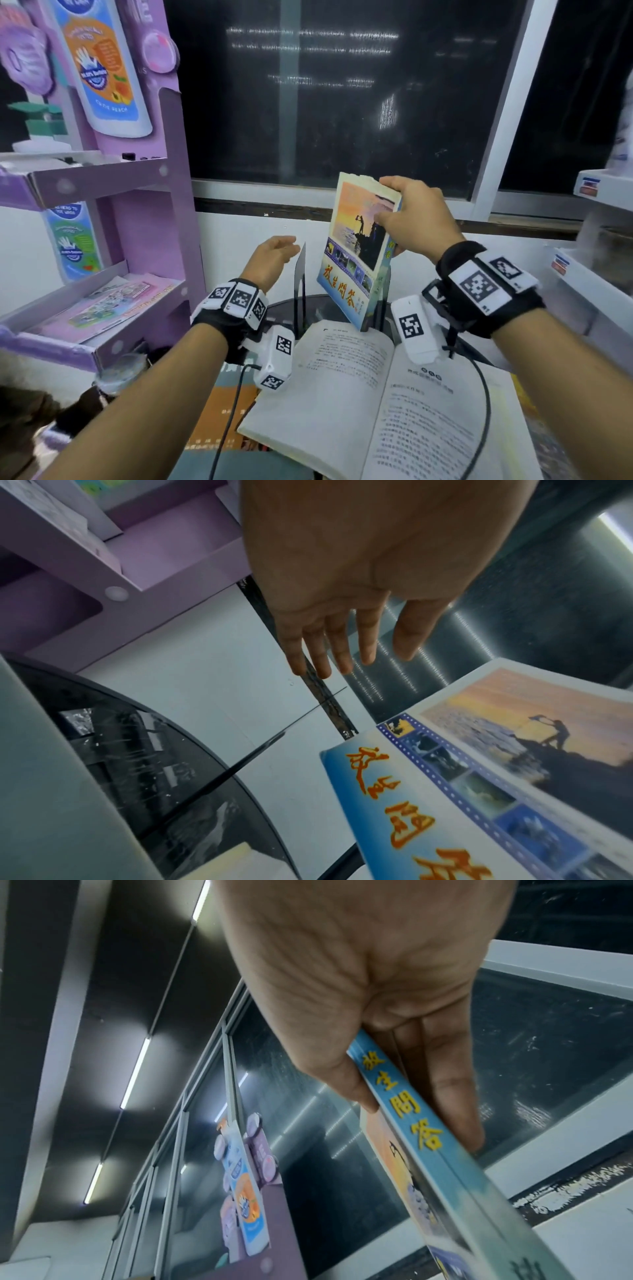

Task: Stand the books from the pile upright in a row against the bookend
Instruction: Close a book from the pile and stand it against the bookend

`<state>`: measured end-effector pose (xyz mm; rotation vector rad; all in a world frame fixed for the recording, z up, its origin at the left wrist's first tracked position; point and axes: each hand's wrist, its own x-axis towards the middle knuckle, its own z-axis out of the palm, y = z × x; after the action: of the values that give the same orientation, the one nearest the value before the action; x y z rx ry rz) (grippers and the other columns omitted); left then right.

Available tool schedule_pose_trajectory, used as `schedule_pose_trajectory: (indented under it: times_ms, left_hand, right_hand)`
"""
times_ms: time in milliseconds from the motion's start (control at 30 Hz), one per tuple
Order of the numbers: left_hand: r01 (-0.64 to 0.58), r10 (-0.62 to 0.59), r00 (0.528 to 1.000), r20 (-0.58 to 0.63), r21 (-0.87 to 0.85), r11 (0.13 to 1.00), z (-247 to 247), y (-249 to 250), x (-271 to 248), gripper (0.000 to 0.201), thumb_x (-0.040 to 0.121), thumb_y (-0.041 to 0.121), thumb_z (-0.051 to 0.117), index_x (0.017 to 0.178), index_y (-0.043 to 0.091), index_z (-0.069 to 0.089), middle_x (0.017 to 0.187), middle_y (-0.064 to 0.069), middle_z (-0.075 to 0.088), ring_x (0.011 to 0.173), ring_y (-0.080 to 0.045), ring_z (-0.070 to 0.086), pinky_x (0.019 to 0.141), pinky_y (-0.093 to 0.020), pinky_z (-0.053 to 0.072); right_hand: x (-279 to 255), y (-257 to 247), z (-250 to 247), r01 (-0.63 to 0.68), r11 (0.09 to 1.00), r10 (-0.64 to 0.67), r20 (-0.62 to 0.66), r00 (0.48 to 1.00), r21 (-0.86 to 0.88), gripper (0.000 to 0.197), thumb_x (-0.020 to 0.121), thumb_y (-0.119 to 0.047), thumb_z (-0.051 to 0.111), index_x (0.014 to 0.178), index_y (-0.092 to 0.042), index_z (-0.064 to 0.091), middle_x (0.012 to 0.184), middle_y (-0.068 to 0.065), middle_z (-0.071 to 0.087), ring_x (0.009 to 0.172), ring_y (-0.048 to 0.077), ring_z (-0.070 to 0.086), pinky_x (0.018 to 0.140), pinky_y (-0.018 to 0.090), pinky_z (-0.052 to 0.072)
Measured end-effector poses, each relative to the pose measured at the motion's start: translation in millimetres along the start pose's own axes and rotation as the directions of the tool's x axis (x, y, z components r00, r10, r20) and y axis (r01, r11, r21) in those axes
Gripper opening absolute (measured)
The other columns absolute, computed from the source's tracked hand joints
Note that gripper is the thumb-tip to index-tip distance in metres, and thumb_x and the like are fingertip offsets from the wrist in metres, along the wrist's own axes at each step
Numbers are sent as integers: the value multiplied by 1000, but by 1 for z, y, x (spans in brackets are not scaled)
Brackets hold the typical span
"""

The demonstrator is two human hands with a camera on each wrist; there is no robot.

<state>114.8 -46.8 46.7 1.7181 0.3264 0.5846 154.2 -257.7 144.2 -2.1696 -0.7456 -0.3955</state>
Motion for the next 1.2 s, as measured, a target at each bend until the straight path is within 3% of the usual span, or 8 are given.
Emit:
schedule_pose_trajectory:
  times_ms: [100,167,367,467,733,867,1033,1200]
  left_hand:
    - [23,-23,1000,-5,30,999,4,-11,11,35,97,19,51,131,10,55,131,-9,56,112,-20,52,95,-31,39]
    - [33,-33,999,-1,58,998,8,-17,15,35,97,21,52,130,11,57,131,-8,58,117,-23,53,100,-34,40]
    - [64,-62,997,45,-38,997,11,-31,26,24,96,13,51,117,14,62,117,-10,64,97,-26,62,84,-43,54]
    - [70,-64,996,62,-99,993,8,-34,28,27,95,10,52,121,11,62,116,-11,65,90,-23,64,63,-29,56]
    - [59,-42,992,117,-144,988,2,-39,29,28,96,13,52,122,14,63,112,-6,68,86,-16,67,57,-24,56]
    - [72,-52,991,125,-157,985,1,-42,31,30,96,12,53,125,13,61,117,-9,67,91,-18,66,64,-27,58]
    - [35,-22,993,117,-110,993,-1,-42,28,31,96,18,55,126,17,61,117,-6,69,103,-22,67,97,-49,50]
    - [55,-13,968,249,-162,985,-5,-40,20,33,100,12,45,131,15,55,119,-4,64,95,-9,65,69,-22,58]
  right_hand:
    - [19,5,20,-29,999,28,-29,999,-33,46,94,-14,55,139,-23,49,117,7,60,100,17,45,75,50,59]
    - [29,8,35,-48,998,47,-39,998,-37,49,93,-15,56,140,-23,48,119,6,62,103,22,54,75,51,59]
    - [52,21,81,-93,993,94,1,996,-76,52,94,-17,53,145,-23,43,127,12,60,104,35,63,78,51,58]
    - [58,30,103,-93,987,101,58,993,-130,51,95,-17,51,145,-24,42,130,12,58,113,35,56,83,51,56]
    - [61,46,145,-100,983,134,231,964,-152,47,97,-23,51,144,-23,44,134,18,55,116,38,55,96,44,49]
    - [61,39,151,-82,987,120,298,947,-137,52,96,-31,52,145,-22,41,138,17,52,117,37,55,93,48,52]
    - [58,25,146,-130,989,149,422,894,-74,51,98,-25,48,146,-15,36,131,15,50,92,37,68,68,47,61]
    - [48,20,140,-222,974,178,478,860,36,46,99,-26,47,140,-6,38,127,17,53,86,37,70,75,47,60]
